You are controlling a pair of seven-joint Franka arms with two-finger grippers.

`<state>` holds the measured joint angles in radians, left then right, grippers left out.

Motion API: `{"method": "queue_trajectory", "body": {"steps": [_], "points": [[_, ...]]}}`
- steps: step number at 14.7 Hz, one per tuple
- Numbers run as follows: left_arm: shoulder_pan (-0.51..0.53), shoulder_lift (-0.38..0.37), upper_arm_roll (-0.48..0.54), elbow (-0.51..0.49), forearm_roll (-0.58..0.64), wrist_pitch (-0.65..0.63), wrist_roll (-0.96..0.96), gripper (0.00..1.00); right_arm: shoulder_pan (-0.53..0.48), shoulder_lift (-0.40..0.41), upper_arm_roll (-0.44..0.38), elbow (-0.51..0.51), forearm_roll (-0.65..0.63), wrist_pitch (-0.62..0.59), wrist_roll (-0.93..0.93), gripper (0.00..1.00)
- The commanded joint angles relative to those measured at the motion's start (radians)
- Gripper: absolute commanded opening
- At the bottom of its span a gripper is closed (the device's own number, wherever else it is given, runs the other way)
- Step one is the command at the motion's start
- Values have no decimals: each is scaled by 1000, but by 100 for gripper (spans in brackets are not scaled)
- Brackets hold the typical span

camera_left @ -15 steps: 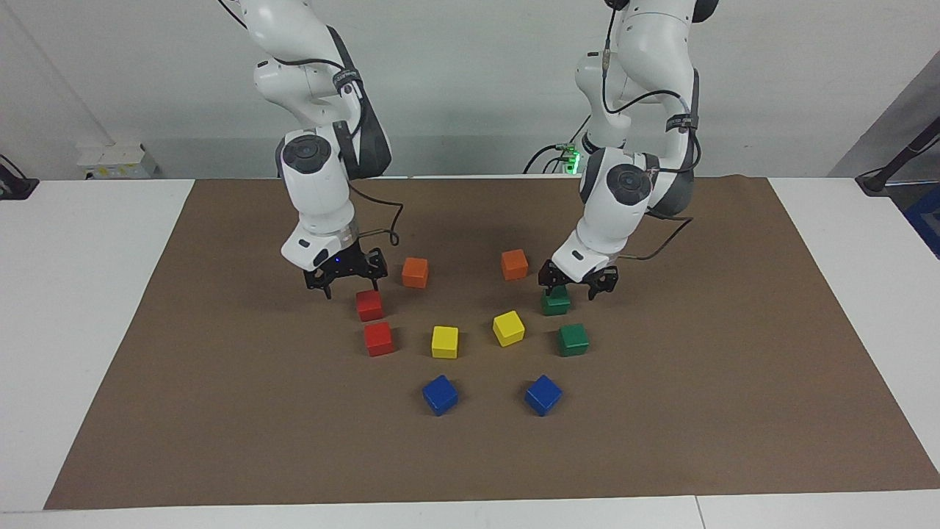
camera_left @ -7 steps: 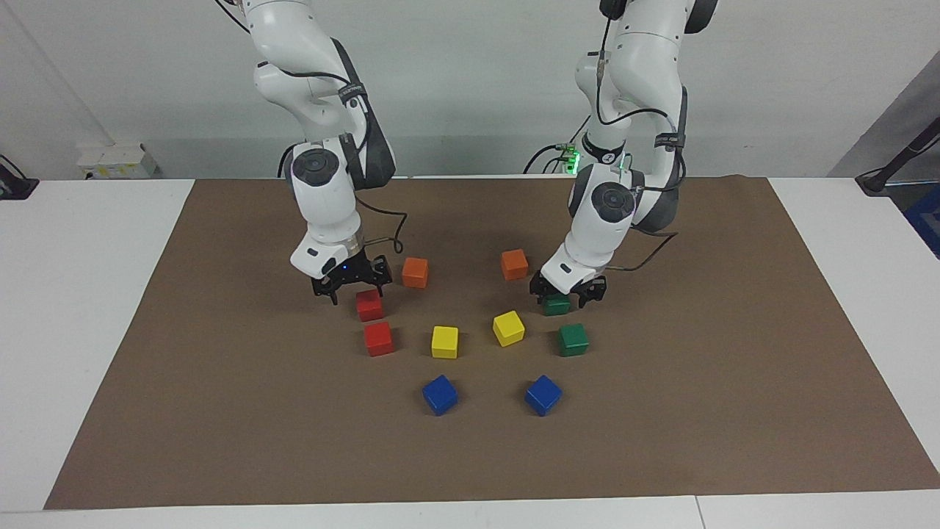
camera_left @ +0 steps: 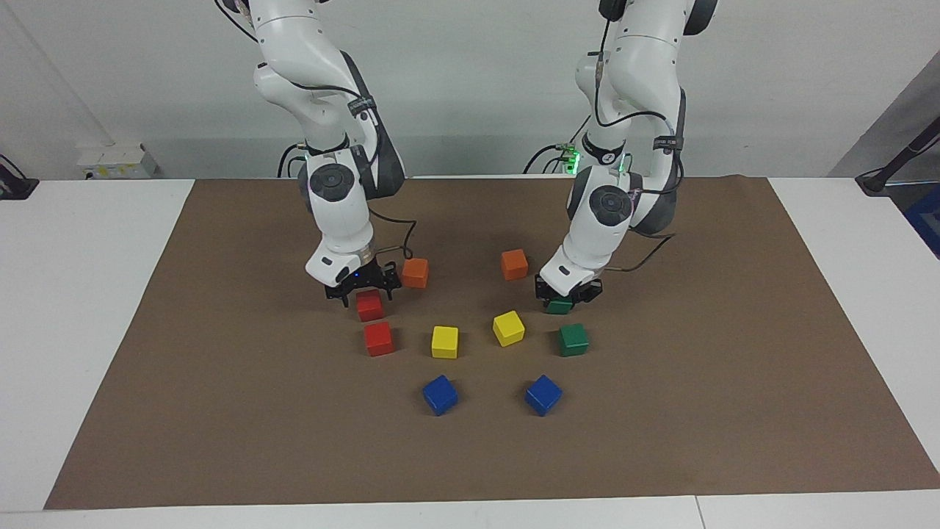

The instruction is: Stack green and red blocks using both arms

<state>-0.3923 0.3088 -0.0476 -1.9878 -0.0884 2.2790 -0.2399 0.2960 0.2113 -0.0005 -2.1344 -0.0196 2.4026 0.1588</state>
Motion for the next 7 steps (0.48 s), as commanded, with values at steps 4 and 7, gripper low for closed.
{"method": "queue_trajectory", "body": {"steps": [4, 7], "points": [[134, -128, 21, 53, -19, -188, 46, 0, -11, -6, -1, -29, 10, 24, -4, 0], [280, -177, 25, 46, -21, -242, 169, 0, -46, -33, -4, 61, 9, -131, -50, 0]]}}
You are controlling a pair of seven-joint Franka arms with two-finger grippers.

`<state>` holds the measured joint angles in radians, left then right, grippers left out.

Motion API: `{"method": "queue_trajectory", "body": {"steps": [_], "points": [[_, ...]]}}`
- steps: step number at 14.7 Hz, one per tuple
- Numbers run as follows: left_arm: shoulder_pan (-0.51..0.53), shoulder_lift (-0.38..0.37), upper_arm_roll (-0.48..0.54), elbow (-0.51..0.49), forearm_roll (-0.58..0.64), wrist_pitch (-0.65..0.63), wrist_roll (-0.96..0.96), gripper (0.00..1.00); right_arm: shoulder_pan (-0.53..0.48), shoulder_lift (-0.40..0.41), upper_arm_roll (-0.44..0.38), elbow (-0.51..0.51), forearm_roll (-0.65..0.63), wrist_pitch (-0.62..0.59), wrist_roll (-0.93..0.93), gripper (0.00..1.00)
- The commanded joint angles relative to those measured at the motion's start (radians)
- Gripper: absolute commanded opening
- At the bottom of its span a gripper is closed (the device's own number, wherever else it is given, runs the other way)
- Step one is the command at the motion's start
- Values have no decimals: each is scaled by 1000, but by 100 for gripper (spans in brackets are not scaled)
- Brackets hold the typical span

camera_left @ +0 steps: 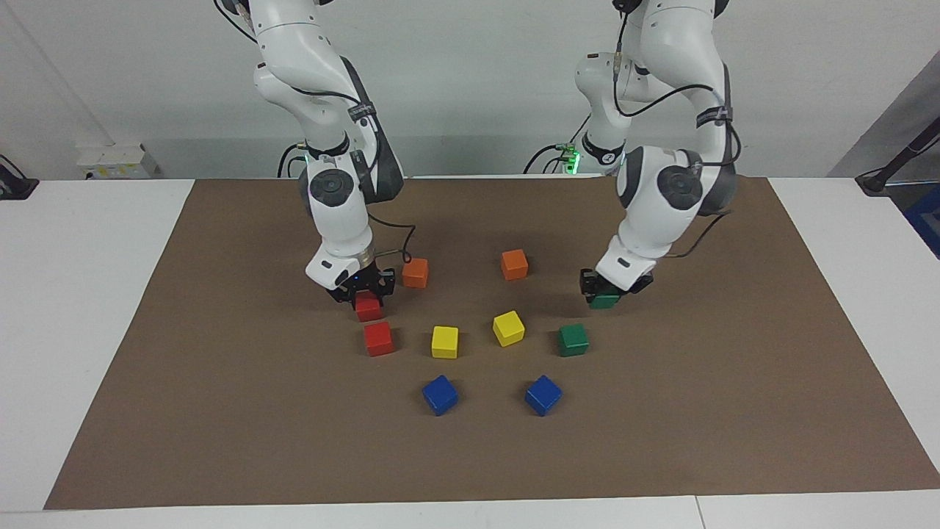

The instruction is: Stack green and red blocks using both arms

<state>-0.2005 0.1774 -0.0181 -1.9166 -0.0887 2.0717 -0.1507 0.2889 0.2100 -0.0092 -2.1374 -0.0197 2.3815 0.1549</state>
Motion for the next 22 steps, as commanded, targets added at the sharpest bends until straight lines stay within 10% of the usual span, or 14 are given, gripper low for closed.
{"method": "queue_trajectory", "body": {"steps": [1, 9, 22], "points": [[139, -53, -5, -33, -19, -36, 117, 0, -74, -28, 5, 138, 9, -202, -101, 0], [435, -78, -2, -208, -5, 166, 451, 0, -336, -9, 5, 189, 11, -208, -426, 0], [469, -6, 0, -280, 44, 372, 462, 0, -353, 8, 2, 77, 11, -24, -288, 0]]}}
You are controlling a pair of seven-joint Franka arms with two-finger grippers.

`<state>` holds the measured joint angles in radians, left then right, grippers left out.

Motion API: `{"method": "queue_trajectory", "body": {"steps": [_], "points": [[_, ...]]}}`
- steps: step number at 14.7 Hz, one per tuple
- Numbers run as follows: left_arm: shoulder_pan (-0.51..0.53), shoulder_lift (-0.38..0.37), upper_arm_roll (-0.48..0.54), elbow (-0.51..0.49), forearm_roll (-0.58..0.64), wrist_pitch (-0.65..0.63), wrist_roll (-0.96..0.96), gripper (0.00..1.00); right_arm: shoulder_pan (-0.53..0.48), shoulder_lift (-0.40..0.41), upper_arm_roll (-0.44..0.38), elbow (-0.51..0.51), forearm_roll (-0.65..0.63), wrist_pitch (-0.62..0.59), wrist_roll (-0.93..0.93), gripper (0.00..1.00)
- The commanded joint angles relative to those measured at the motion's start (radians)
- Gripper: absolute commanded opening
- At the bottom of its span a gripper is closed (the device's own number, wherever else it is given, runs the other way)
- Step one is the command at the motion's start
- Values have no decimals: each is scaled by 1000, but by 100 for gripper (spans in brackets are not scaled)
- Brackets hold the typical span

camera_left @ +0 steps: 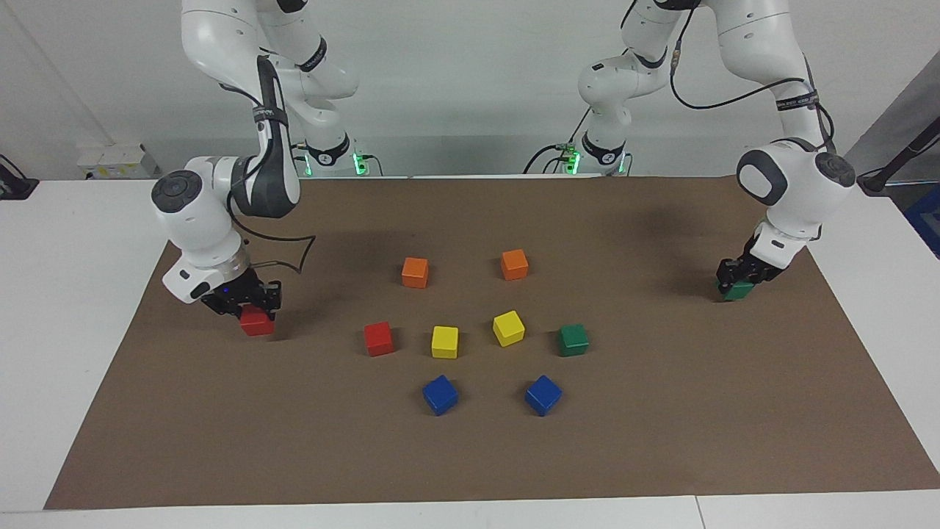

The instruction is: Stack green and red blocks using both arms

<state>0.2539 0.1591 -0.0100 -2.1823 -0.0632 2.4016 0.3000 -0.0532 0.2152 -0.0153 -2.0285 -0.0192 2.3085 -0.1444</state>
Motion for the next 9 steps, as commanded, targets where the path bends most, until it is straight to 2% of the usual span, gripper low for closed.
{"method": "queue_trajectory", "body": {"steps": [1, 5, 6, 7, 9], "points": [[15, 28, -8, -13, 19, 53, 11, 0, -11, 7, 8, -39, 10, 60, 11, 0], [15, 40, -4, -10, 22, 63, 19, 0, -22, 27, 9, -62, 8, 106, 5, 0], [15, 42, -2, -2, 58, 54, 25, 0, -20, 32, 9, -61, 8, 108, 6, 0], [15, 42, -4, -1, 94, 51, 25, 99, -20, 33, 9, -61, 8, 114, 8, 0], [16, 43, -4, 38, 102, -1, 31, 100, -22, 36, 9, -62, 8, 118, 8, 0]]}}
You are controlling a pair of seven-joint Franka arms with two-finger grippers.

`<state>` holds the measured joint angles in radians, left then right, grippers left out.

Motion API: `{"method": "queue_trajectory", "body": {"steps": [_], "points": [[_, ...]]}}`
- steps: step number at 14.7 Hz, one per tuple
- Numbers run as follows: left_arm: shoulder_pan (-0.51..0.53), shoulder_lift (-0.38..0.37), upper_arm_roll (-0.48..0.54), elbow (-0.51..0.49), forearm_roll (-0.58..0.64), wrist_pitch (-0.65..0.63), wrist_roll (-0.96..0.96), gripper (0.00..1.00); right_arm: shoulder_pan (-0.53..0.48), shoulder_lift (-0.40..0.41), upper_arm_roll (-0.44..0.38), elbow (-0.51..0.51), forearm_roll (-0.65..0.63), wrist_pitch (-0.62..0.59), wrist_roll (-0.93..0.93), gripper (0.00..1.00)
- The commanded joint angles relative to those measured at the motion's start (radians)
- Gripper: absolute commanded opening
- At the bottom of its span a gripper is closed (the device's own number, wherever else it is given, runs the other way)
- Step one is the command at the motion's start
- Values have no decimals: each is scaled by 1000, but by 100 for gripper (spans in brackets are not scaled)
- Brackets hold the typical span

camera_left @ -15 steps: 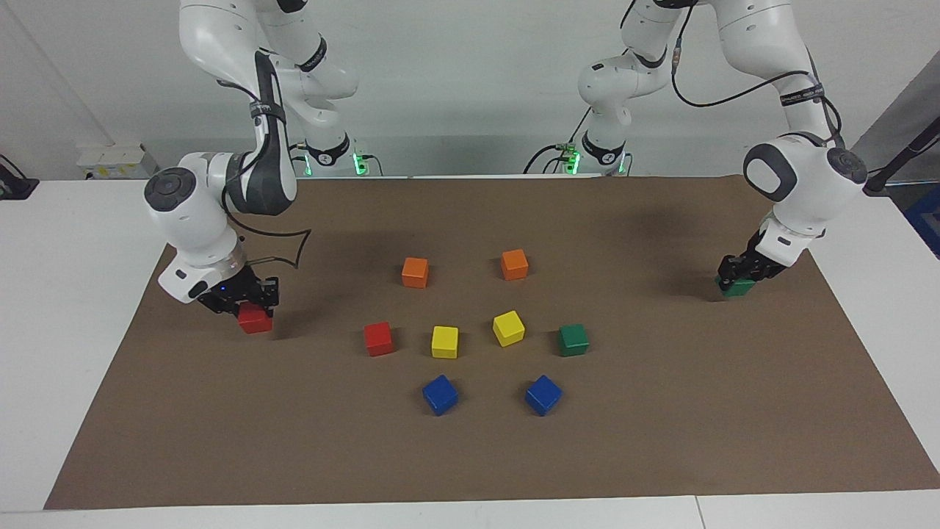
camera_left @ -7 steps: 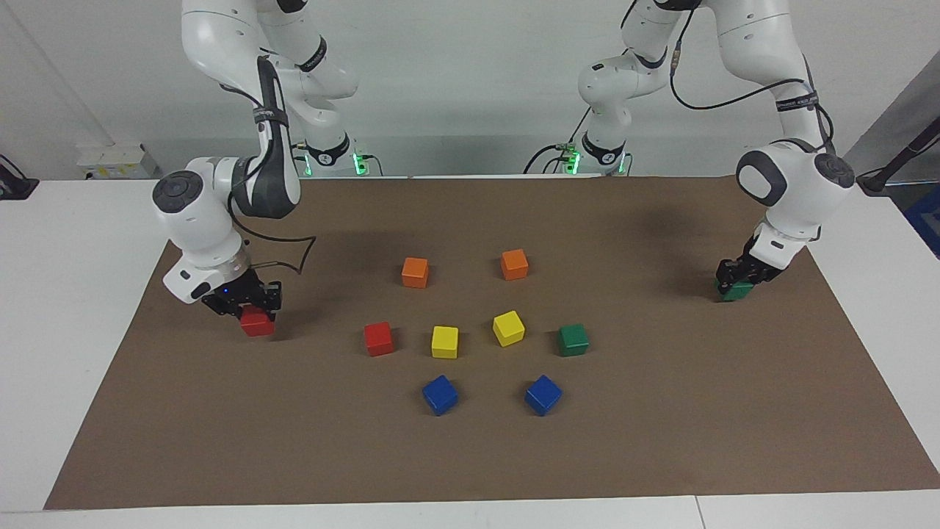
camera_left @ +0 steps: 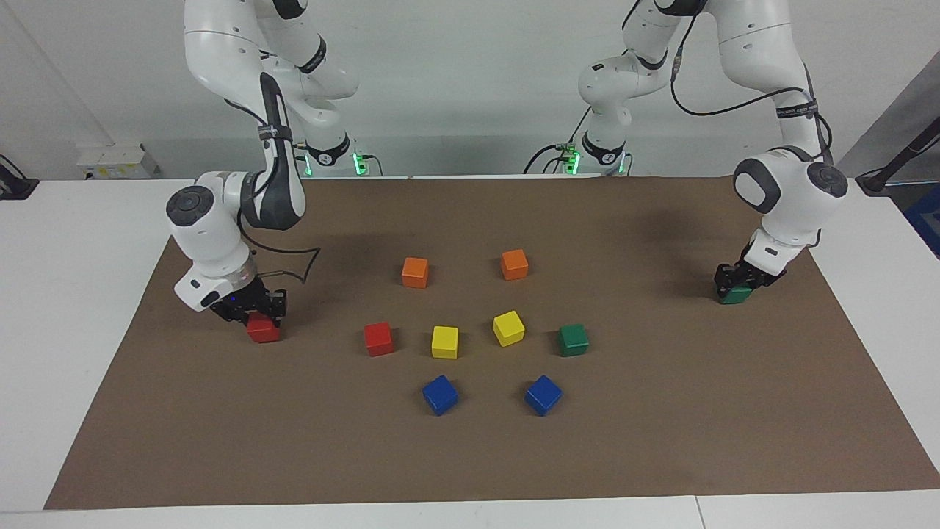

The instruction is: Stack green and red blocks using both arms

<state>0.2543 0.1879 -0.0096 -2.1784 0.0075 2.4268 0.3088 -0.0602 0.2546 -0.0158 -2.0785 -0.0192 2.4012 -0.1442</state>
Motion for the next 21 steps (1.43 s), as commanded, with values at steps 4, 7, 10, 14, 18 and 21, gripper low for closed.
{"method": "queue_trajectory", "body": {"steps": [4, 7, 10, 14, 18, 21], "points": [[-1, 8, -4, 170, 32, -222, 21, 100, -17, -2, 10, -14, 10, 27, 8, 0], [-39, 1, -9, 311, 32, -407, -8, 100, -20, 0, 10, -20, 8, 27, 9, 73], [-179, 10, -9, 405, 32, -477, -222, 100, -21, 0, 10, -20, 8, 24, 6, 100], [-335, 34, -12, 442, -27, -443, -379, 100, -9, -30, 11, 14, 8, -38, 11, 100], [-464, 157, -10, 540, -80, -436, -477, 100, 2, -46, 19, 240, -5, -344, -2, 100], [-527, 254, -9, 577, -80, -338, -516, 100, 98, -16, 22, 453, -11, -520, 72, 100]]}}
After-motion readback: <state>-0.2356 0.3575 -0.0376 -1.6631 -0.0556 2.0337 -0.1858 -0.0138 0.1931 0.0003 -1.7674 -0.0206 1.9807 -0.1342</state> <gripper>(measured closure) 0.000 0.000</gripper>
